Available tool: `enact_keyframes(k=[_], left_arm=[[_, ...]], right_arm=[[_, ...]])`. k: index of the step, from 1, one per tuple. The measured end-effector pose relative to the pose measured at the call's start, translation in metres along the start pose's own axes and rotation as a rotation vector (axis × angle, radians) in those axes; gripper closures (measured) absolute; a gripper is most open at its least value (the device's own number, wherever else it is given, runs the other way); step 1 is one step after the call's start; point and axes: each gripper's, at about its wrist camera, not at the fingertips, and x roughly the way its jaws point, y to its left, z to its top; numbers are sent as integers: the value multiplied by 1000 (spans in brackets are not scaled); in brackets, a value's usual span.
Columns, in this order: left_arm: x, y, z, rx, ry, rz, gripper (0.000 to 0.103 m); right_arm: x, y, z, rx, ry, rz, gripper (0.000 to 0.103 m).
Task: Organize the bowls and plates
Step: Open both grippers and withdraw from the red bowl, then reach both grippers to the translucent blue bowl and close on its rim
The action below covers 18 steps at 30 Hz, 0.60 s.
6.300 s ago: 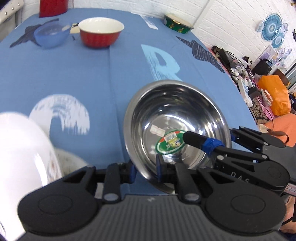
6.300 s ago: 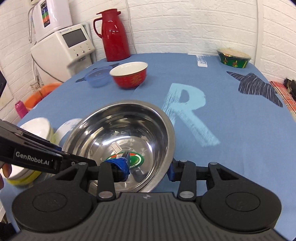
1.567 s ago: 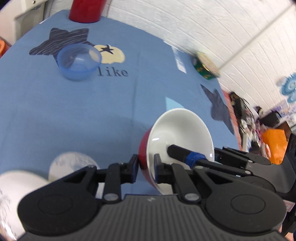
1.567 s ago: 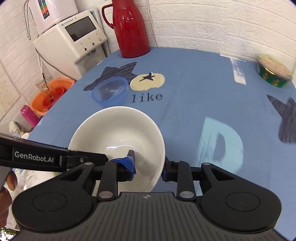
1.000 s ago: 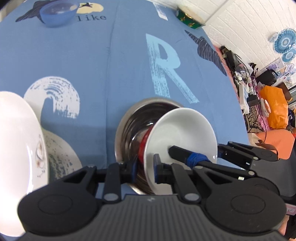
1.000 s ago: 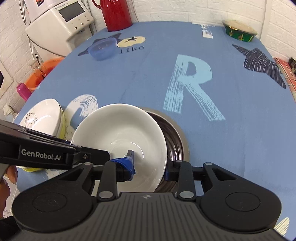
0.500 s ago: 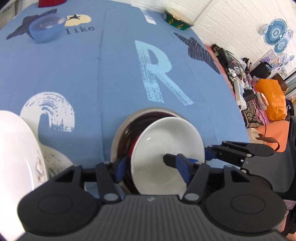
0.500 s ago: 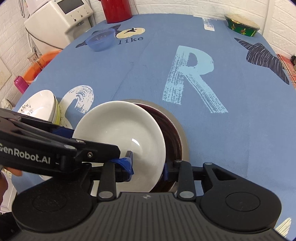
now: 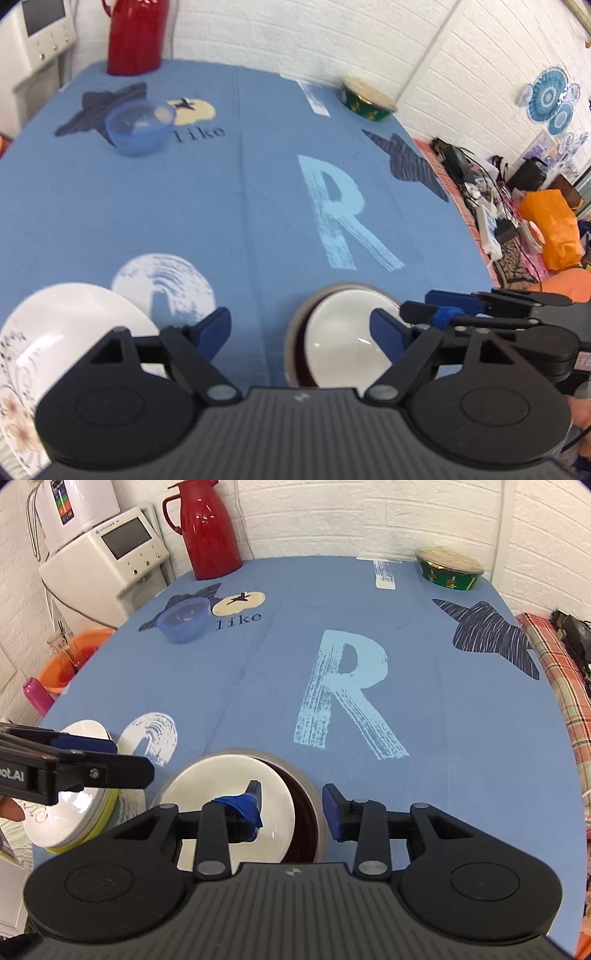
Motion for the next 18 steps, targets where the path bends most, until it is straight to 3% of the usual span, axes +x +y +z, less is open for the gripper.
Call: enact_keyframes(k=[11,18], left_arm=[[-6,52,24,-52,-47,77,20],[0,86,47,-70,-64,110,18]], right_arm=[[32,26,39,-48,24,42,81],[68,35,74,33,62,20,79]])
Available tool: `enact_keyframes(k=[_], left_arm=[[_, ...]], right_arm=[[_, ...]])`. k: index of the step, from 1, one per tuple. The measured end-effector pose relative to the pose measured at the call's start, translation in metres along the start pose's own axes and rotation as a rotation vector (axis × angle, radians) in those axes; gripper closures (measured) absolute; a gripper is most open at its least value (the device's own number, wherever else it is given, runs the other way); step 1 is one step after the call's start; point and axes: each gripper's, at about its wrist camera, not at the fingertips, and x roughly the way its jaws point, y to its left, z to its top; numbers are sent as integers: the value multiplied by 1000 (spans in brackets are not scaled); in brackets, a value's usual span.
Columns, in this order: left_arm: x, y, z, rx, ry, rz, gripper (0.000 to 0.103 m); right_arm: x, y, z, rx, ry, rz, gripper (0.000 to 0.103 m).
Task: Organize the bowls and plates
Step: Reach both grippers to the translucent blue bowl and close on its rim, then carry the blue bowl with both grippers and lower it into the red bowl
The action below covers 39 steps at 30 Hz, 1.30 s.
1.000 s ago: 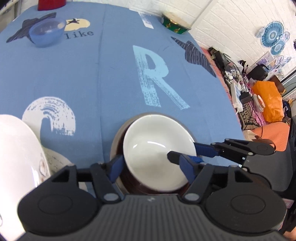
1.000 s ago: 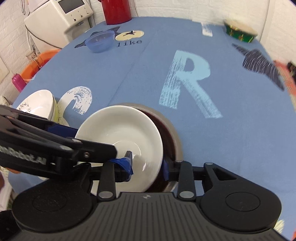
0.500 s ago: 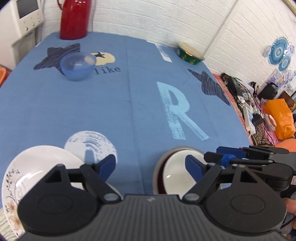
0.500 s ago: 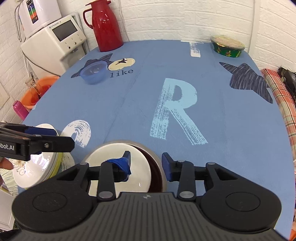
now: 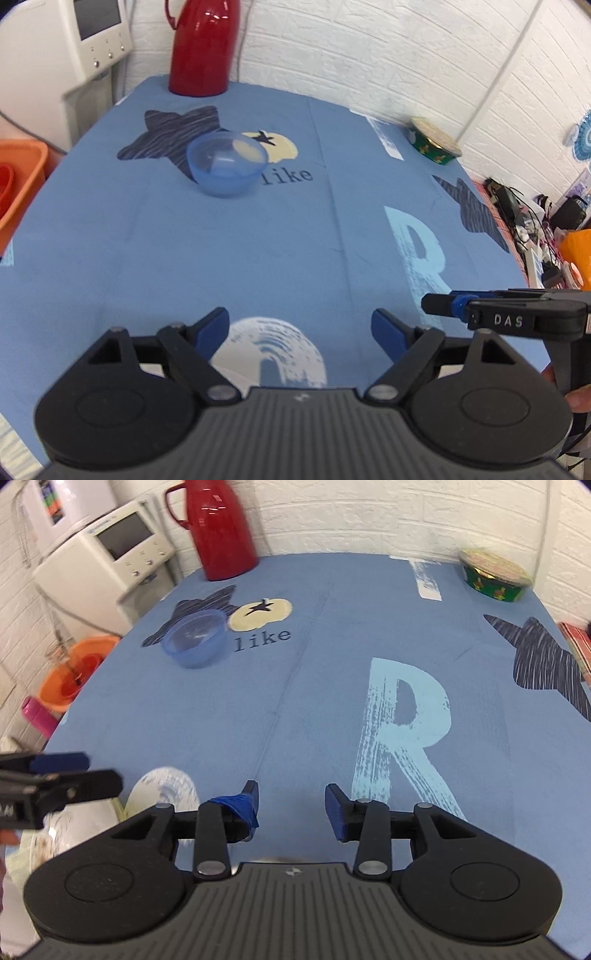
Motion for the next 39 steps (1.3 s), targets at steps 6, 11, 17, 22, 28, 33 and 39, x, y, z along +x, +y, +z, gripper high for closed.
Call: enact_keyframes(k=[6,11,17,22,28,33,39], left_arm=[[11,52,29,-89,-29,20,18],[22,98,60,-194,-61,50,18],[50,120,100,-229,-80,83,18],[89,127,121,-233,-61,118,18],[135,136,130,-239,-7,134,18],[148,131,133,-189,-13,163,26],[148,127,131,-166,-34,187,34]], right_arm=[[31,-2,26,112,23,57,79],[59,10,55,109,18,89,79],[94,33,102,122,-21,162,78],[124,60,135,69,-30,165,78],[165,83,157,-24,-1,102,78],[187,94,160,-110,28,52,78],[193,97,159,-149,11,27,76]])
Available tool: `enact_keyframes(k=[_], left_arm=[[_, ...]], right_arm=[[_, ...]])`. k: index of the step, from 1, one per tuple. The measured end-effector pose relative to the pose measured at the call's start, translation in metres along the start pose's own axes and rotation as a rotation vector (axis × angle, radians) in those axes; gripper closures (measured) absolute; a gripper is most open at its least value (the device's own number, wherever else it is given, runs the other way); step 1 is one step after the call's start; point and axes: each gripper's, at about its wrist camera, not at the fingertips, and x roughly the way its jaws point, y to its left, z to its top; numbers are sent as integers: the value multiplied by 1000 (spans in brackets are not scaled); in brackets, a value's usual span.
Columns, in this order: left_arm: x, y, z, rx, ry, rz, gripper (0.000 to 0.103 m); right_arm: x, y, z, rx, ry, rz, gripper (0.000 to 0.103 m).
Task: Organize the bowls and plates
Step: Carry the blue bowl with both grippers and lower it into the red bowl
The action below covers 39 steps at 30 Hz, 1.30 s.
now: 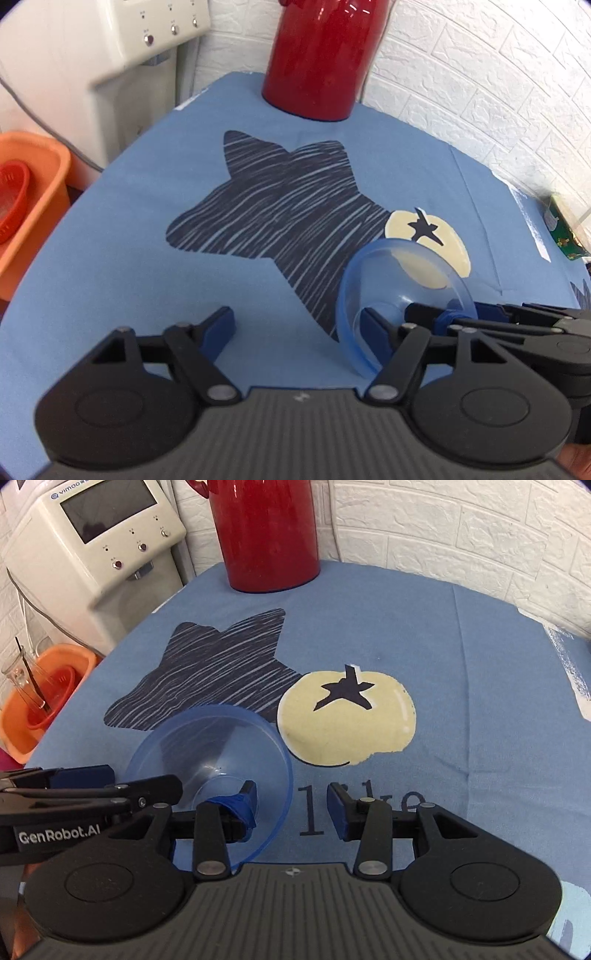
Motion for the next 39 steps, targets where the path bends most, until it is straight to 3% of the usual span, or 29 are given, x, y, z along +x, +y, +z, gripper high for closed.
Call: enact_keyframes(k=[1,2,3,5,8,14,19,27,31,39], left_arm=[[0,-1,-1,9,-5,10,44],[-1,-3,-1,22,-8,15,62],[-1,-6,-2,37,-9,18,72],[0,-8,-4,39,3,-28,102],[-5,-8,-8,40,1,-35,103],[-28,-16,-18,54,40,-82,103],[-66,-37,-43,85,65,-124,103],[-149,-109,-121,203,90,-271,103],[-173,-146,-164,275,105,-322,103],[-180,-183,-229,370,177,-312,103]], right_arm=[[0,0,0,4,-5,6,79],[0,0,-2,-3,-14,22,81],[0,0,-4,-4,-21,59,84],[-1,0,-9,12,-28,149,88],[-3,14,-13,-45,-36,137,93],[-15,17,-19,-26,-18,130,90],[-51,13,-43,1,3,135,87],[-165,-16,-129,9,-3,67,84],[-215,-35,-178,50,-12,12,83],[-244,-62,-247,133,14,-26,83]])
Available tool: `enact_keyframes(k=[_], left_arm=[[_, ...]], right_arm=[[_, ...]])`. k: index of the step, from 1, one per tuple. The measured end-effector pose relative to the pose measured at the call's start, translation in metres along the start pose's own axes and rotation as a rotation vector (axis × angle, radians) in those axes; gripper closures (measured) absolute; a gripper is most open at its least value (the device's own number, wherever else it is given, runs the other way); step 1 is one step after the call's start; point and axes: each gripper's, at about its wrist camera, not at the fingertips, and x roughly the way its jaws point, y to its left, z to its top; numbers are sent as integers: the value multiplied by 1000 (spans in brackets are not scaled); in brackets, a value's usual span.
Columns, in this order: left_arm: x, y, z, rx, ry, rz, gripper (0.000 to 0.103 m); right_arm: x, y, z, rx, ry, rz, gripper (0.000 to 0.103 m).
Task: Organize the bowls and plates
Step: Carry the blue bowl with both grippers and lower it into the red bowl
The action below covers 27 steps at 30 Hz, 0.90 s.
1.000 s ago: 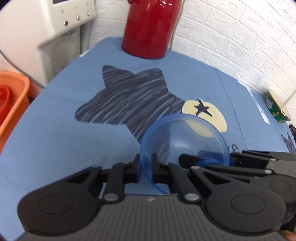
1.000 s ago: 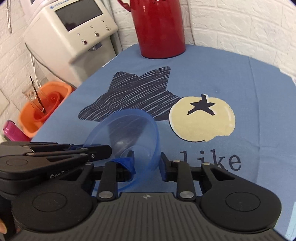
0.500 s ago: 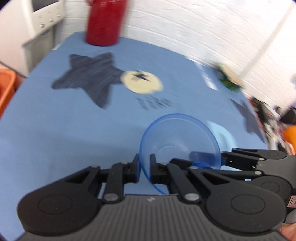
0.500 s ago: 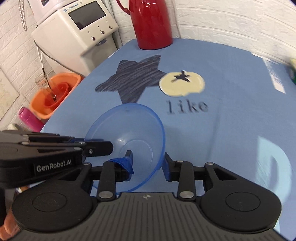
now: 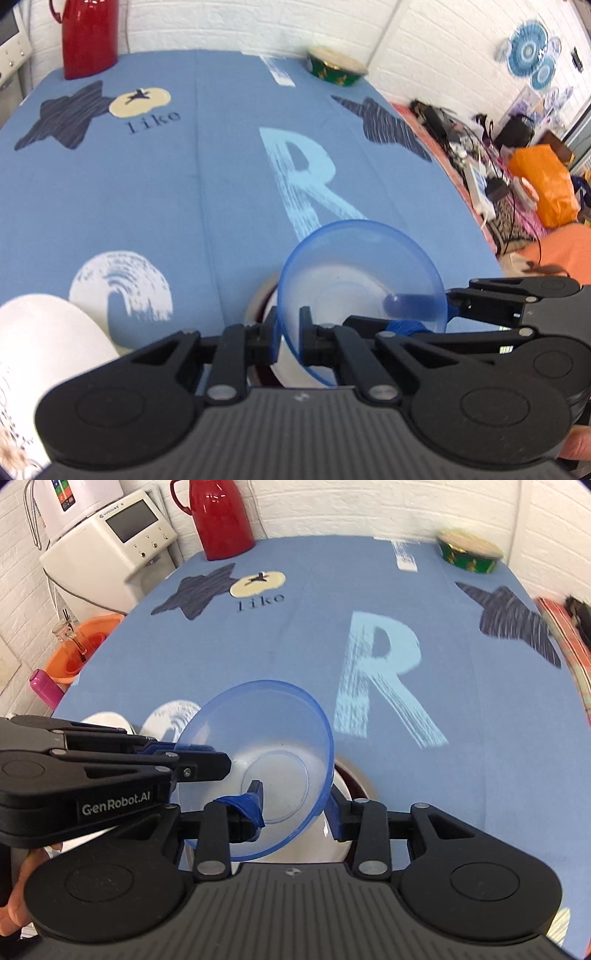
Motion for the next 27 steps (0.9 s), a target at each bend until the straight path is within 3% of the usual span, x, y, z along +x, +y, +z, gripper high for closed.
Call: enact_keyframes(k=[9,15,18,20,27], left_arm=[[8,-4,-9,30,14,33,103],[5,-4,-8,39,9,26,89],[3,-3,-7,38,6,18,70],[1,-4,-7,46,-14,56,50],[-14,7,-10,45,-44,15,48]], right_arm=[[0,-11,-21,1,-1,51,83],[-8,-14,-23,27,-6,52,84],[-13,-12,-22,17,-21,4,82],[-15,-12,-21,3,-26,-41,82],[-18,-34,-26,76,-36,-37,81]])
